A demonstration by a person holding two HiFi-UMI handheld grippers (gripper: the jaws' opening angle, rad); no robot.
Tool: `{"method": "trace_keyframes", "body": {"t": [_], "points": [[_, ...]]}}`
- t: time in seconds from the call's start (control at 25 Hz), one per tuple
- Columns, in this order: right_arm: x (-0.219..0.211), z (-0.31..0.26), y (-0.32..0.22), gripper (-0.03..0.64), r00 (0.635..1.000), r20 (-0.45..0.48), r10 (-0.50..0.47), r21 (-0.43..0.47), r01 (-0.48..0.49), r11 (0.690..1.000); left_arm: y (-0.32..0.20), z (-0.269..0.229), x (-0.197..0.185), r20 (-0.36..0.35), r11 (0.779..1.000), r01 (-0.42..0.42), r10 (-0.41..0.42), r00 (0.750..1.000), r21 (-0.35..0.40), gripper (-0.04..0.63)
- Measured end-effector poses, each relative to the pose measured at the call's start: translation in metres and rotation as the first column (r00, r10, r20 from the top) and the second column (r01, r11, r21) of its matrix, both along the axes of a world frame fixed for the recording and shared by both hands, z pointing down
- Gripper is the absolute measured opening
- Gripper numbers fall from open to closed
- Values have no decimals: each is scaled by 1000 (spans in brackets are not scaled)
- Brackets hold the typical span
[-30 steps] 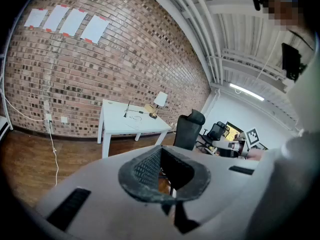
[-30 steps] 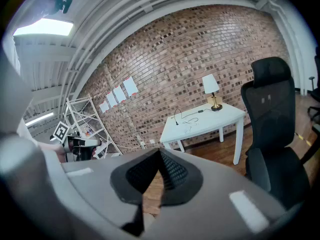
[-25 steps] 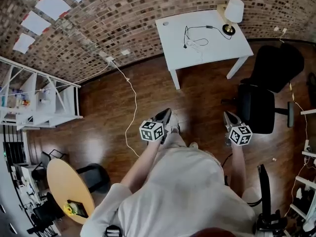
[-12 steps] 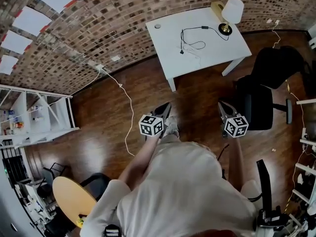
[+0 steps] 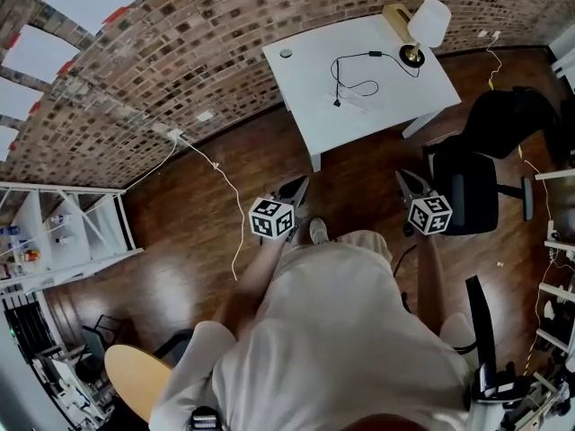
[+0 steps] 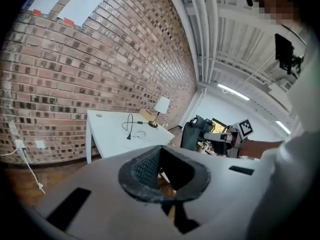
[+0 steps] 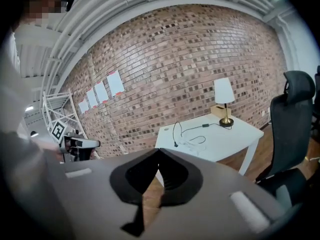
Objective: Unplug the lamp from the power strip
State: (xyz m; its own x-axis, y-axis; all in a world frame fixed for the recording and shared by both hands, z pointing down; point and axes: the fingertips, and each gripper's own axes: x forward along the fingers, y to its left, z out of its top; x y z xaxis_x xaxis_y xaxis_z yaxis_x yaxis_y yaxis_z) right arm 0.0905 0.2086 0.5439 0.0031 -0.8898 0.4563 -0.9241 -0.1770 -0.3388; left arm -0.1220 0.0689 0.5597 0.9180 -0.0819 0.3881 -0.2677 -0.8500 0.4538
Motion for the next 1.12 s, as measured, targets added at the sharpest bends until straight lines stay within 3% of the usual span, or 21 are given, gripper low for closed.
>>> {"method": "trace_keyframes", "body": {"t": [0.16,0.4,0.64,0.8,0.96,1.12], "points": [[9,-13,-28,-11,996,44,73,67,-76,995,-13,3,11,-22,998,-53,54,998,16,3],[12,-28,-56,-11,1000,-19,4,75,-2,997,-19,-3,35,-58,997,-79,79,995,6,3],[32,-33,-77,-11,978,204,38,193,-78,978,-25,-5,46,-49,996,-86,87,995,19,3],[48,-25,-116,-11,983,181,-20,177,-12,984,-39,3,59,-23,998,-63,63,998,20,3],[68,-23,-169,-11,967,224,-119,190,76,979,-66,10,87,3,1000,-15,15,1000,6,3],[89,-16,-212,-11,961,176,-213,158,186,970,-86,11,122,29,1000,15,-15,999,4,3]]}}
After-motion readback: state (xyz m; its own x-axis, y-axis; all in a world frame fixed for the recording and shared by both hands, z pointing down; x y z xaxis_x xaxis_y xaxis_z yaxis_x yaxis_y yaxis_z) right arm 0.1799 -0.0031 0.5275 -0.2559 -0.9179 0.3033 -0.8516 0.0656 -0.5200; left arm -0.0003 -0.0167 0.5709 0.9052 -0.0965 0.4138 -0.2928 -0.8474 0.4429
